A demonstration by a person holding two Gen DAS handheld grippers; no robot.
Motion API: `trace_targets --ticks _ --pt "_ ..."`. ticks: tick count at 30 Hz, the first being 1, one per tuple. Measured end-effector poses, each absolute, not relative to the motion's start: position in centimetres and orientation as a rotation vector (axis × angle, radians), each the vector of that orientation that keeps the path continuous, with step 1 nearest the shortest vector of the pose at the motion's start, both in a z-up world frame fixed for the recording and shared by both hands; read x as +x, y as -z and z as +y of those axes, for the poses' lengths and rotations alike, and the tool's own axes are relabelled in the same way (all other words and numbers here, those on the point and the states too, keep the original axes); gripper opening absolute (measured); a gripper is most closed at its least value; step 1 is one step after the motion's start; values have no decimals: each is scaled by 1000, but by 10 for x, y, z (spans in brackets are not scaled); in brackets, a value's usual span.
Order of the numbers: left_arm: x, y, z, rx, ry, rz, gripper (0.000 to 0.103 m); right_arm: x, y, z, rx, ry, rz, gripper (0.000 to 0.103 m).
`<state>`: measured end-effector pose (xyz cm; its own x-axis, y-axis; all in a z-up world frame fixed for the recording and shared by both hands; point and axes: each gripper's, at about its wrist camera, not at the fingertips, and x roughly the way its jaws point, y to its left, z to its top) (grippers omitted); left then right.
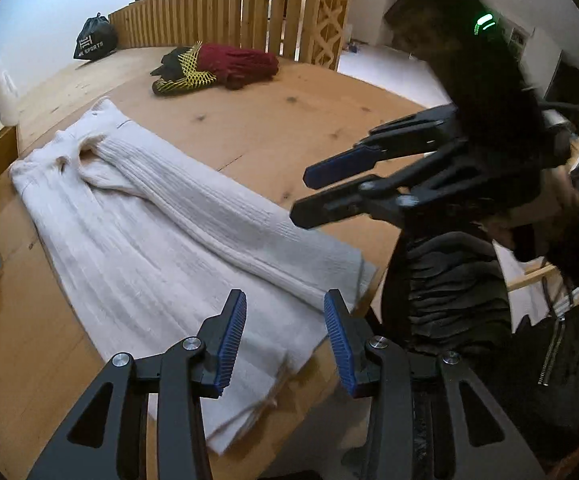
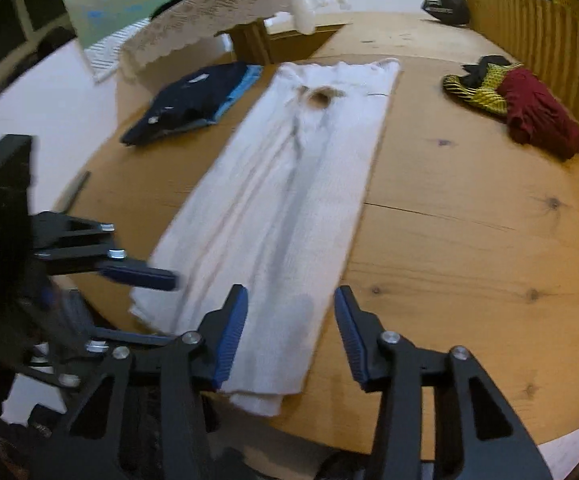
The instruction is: Fold clothes
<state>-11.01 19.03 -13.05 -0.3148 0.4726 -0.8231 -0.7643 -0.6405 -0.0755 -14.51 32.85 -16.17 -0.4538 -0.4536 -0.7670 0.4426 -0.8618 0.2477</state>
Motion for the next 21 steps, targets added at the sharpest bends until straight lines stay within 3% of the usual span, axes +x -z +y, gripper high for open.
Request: trace_targets --ticks 7,13,17,19,21 --pt "-92 136 148 -1152 -2079 489 39 -131 174 291 1247 2202 200 36" --pt "-96 154 127 -1231 -2064 462 39 -147 195 278 1347 2088 135 37" --pt "-95 148 122 -1220 -2079 477 39 -144 181 278 1331 2178 260 37" --pt "-101 146 118 -1237 -2110 473 39 -141 174 279 1323 2291 382 40" --pt "-109 147 114 -1277 -2142 443 39 -138 171 278 1315 2391 482 51"
